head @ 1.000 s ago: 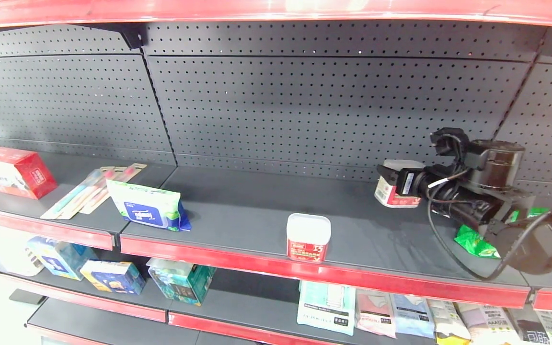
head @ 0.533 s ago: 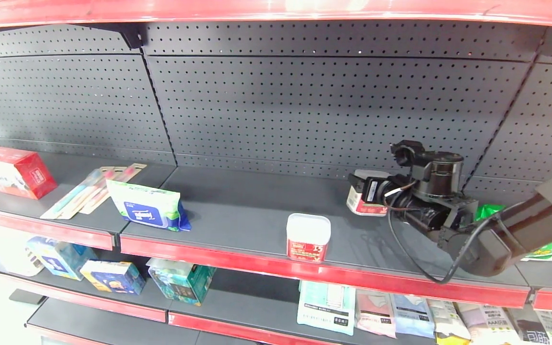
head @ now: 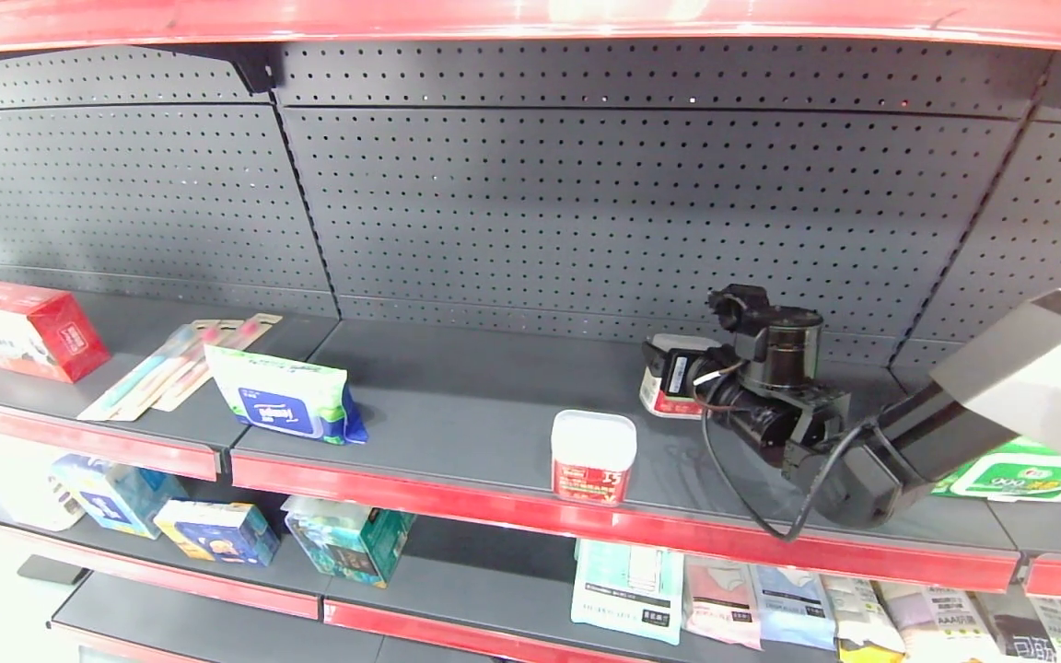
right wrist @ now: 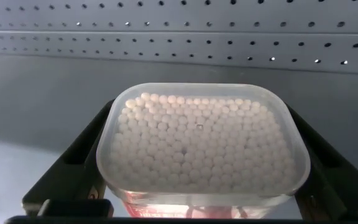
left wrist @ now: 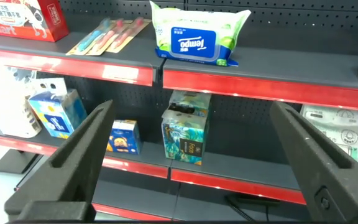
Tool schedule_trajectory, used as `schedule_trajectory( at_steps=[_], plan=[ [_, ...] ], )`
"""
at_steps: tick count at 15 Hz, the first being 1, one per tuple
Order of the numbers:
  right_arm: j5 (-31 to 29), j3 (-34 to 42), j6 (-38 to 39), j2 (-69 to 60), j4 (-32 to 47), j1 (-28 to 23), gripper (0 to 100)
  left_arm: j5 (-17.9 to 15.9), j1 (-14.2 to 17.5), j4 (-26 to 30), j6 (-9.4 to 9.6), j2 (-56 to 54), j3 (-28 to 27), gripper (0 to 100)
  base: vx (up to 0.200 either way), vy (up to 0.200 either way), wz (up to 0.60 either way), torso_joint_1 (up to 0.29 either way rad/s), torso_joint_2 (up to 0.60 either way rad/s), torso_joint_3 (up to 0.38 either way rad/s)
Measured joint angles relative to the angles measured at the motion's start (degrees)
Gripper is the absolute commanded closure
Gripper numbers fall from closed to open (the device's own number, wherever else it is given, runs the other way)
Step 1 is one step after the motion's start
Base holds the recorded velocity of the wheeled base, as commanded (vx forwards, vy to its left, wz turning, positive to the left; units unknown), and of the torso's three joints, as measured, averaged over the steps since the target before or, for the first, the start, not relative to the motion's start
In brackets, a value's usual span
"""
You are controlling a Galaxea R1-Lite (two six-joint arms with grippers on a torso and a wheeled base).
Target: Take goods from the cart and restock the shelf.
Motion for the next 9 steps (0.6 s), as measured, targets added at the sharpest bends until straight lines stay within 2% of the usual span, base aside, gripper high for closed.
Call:
schedule_trajectory(
  at_steps=[5, 9],
  plan=[
    [-0.01, -0.78, -1.94, 3.33, -3.08, -0.04, 100, 0.0, 0.0, 0.0, 0.0, 0.0, 0.0, 0, 0.0, 0.0, 0.0, 0.0, 0.0, 0.0],
    [0.02, -4.39, -4.4, 6.03, -5.25, -0.87, 100, 0.01, 0.0, 0.0, 0.0, 0.0, 0.0, 0, 0.0, 0.0, 0.0, 0.0, 0.0, 0.0]
  ],
)
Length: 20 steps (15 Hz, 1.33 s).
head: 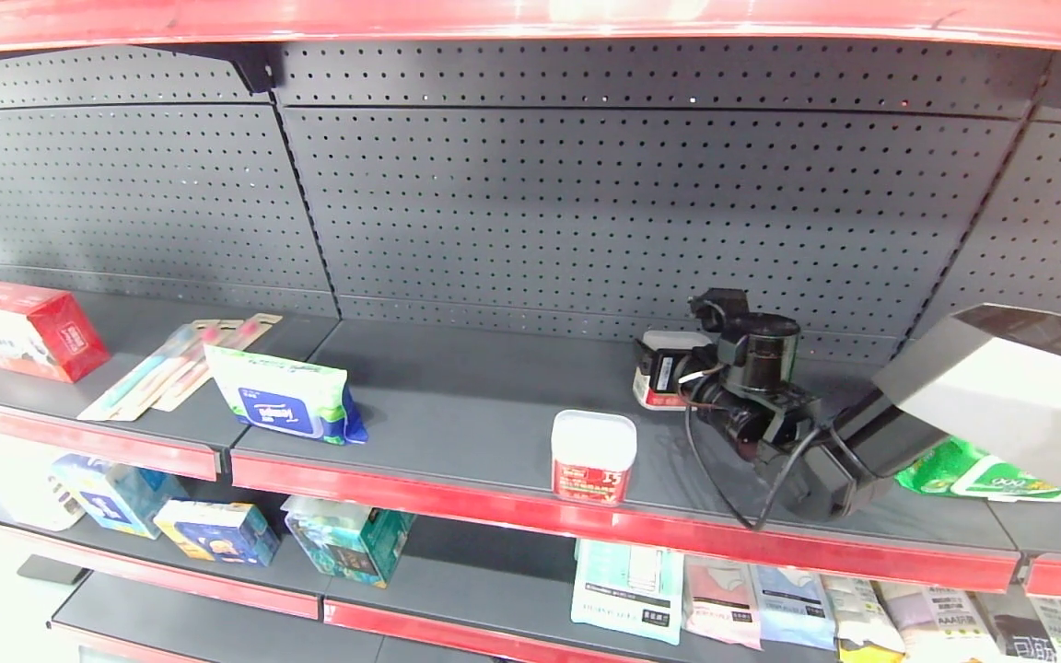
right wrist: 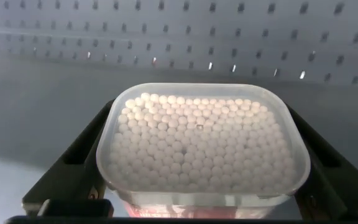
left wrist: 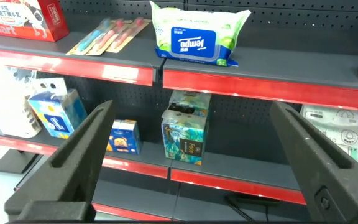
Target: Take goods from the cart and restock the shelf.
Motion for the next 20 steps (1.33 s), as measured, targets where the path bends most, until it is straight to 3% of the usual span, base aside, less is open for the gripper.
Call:
schedule_trajectory(
  at_steps=[20],
  plan=[
    [2.27, 1.51, -2.55, 0.85, 0.96, -0.82, 100, 0.0, 0.0, 0.0, 0.02, 0.0, 0.0, 0, 0.0, 0.0, 0.0, 0.0, 0.0, 0.0]
  ],
)
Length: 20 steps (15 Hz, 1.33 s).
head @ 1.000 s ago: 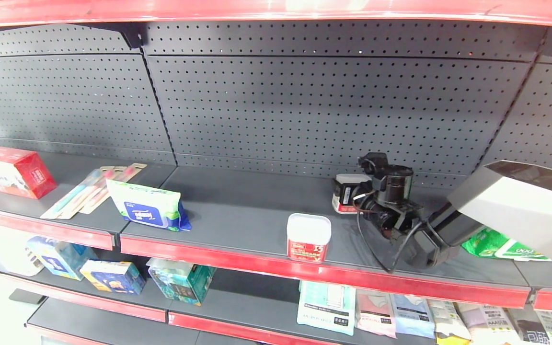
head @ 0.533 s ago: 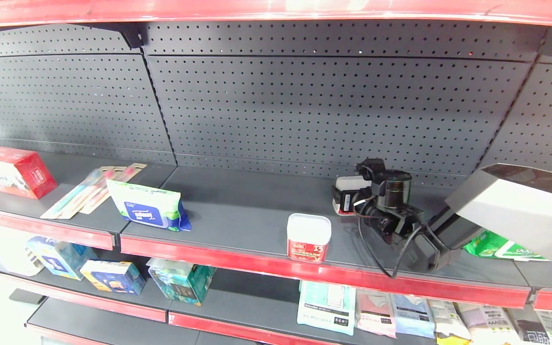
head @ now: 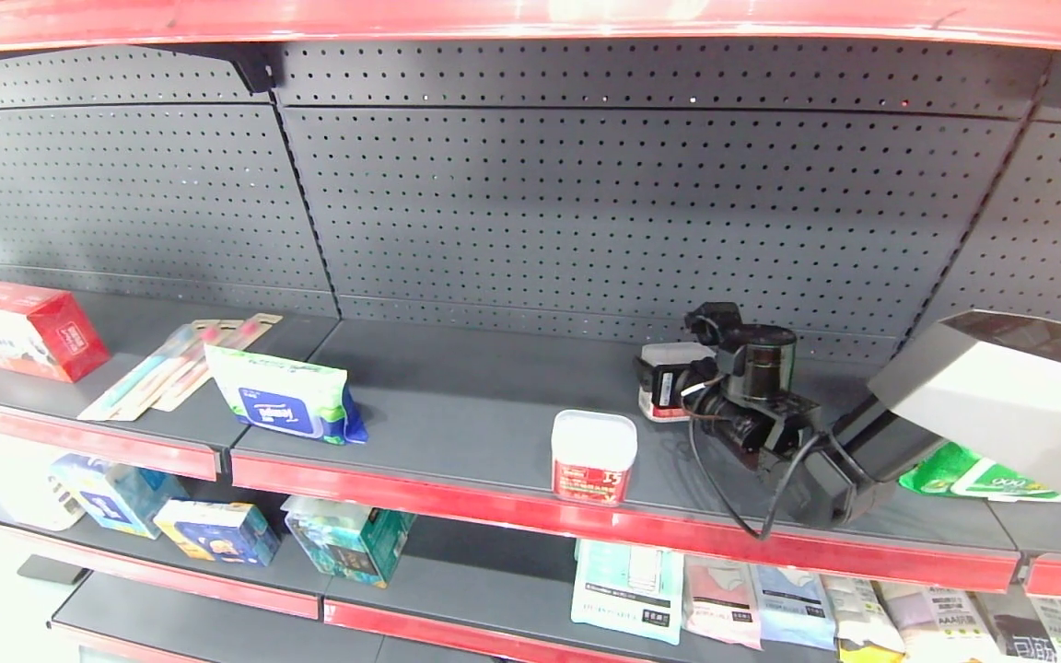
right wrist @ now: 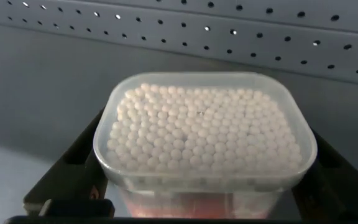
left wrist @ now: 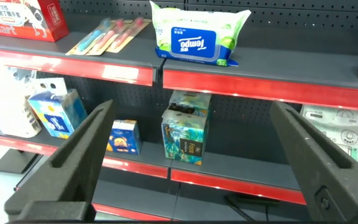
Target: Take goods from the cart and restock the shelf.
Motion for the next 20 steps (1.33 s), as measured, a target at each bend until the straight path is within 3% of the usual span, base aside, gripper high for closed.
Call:
schedule_trajectory(
  at_steps=[12, 20],
  plan=[
    [1.21, -3.57, -0.46, 1.49, -0.02, -0.23, 100, 0.0, 0.0, 0.0, 0.0, 0.0, 0.0, 0, 0.0, 0.0, 0.0, 0.0, 0.0, 0.0],
    [3.18, 0.65, -1.34, 1.51, -0.09, -0.22, 100, -0.01, 0.0, 0.0, -0.02, 0.0, 0.0, 0, 0.0, 0.0, 0.0, 0.0, 0.0, 0.0]
  ],
)
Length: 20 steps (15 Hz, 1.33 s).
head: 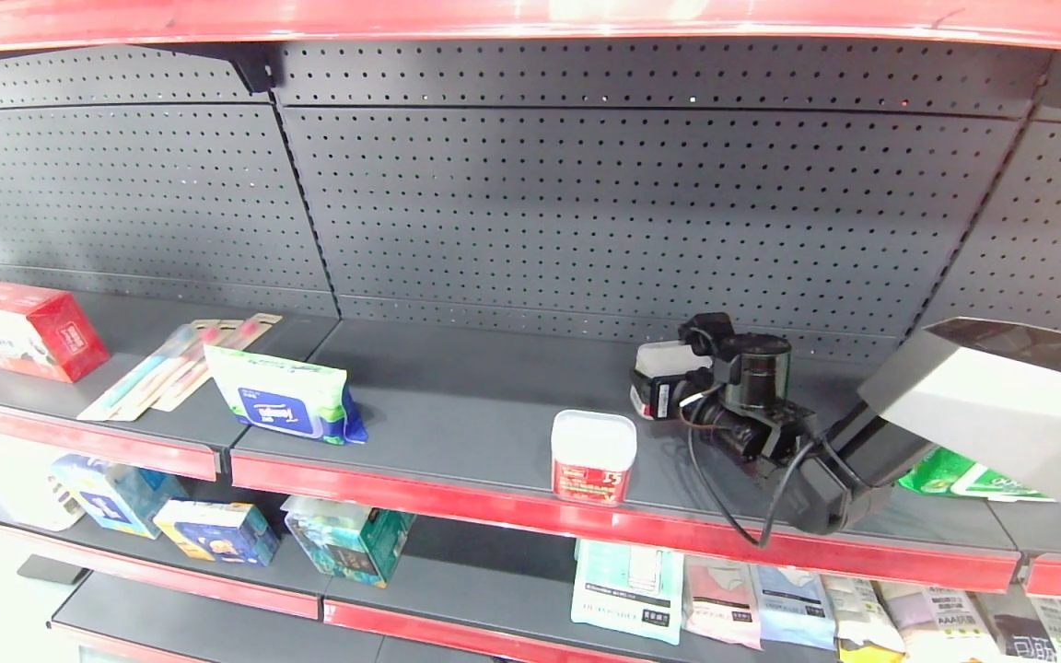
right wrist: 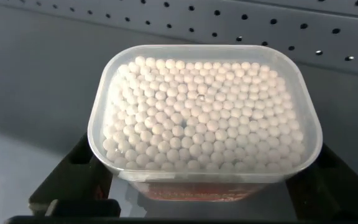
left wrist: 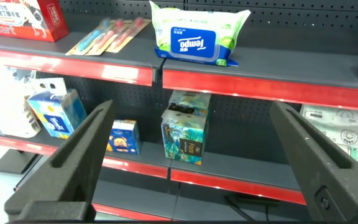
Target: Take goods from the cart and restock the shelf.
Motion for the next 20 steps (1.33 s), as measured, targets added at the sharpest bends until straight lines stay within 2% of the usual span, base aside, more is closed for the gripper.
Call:
schedule_trajectory(
  at_steps=[8, 12, 14, 15, 20],
  plan=[
    [0.0, 0.9, -0.2, -0.85, 0.55, 0.05, 100, 0.0, 0.02, 0.0, 0.0, 0.0, 0.0, 0, 0.0, 0.0, 0.0, 0.0, 0.0, 0.0],
    [-0.5, 0.82, 0.38, -1.99, 6.46, 0.11, 100, 0.01, 0.0, 0.0, 0.0, 0.0, 0.0, 0, 0.0, 0.0, 0.0, 0.0, 0.0, 0.0],
    [-0.52, 0.82, 0.44, -2.27, 6.74, 0.11, 100, 0.0, 0.0, 0.0, 0.0, 0.0, 0.0, 0, 0.0, 0.0, 0.0, 0.0, 0.0, 0.0],
    [-0.57, 0.79, 0.44, -2.36, 6.88, 0.16, 0, 0.0, 0.0, 0.0, 0.02, 0.0, 0.0, 0, 0.0, 0.0, 0.0, 0.0, 0.0, 0.0],
    [-0.55, 0.99, 1.26, -2.97, 6.95, 0.1, 0, 0.01, 0.0, 0.0, 0.02, 0.0, 0.0, 0, 0.0, 0.0, 0.0, 0.0, 0.0, 0.0]
  ],
)
